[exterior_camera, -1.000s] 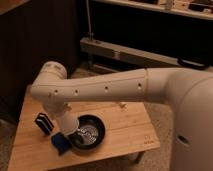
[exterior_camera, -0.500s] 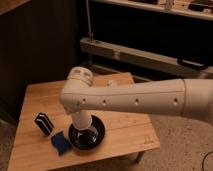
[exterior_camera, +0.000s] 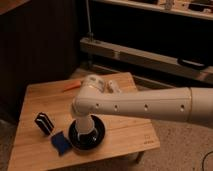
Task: Place the ceramic cup in the ceramic bowl
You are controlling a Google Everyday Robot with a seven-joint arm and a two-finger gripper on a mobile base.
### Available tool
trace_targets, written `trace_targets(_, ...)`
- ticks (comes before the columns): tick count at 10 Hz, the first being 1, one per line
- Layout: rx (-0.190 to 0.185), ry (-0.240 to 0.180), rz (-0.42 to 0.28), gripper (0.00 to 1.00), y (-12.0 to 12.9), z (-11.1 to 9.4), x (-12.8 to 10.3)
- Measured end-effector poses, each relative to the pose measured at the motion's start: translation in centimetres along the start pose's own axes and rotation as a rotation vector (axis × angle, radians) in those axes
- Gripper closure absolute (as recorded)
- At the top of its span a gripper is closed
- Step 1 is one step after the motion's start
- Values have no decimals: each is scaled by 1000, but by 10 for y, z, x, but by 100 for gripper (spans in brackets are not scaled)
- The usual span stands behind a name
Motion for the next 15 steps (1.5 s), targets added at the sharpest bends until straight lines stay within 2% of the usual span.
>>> trace_targets(2, 29, 15, 29, 100, 15, 11, -17)
trace_targets(3, 33, 20, 23, 96, 17, 11, -17)
trace_targets(7, 76, 22, 28, 57, 17, 15, -21)
trace_targets(10, 85, 15, 56, 26, 19, 20, -27)
trace_targets(11, 91, 17, 67, 21, 21, 21, -28)
trace_targets(12, 127, 11, 96, 20, 23, 22, -31)
trace_targets(14, 175, 6, 130, 20, 24, 21, -31)
trace_targets(15, 179, 6, 133, 20, 24, 21, -31)
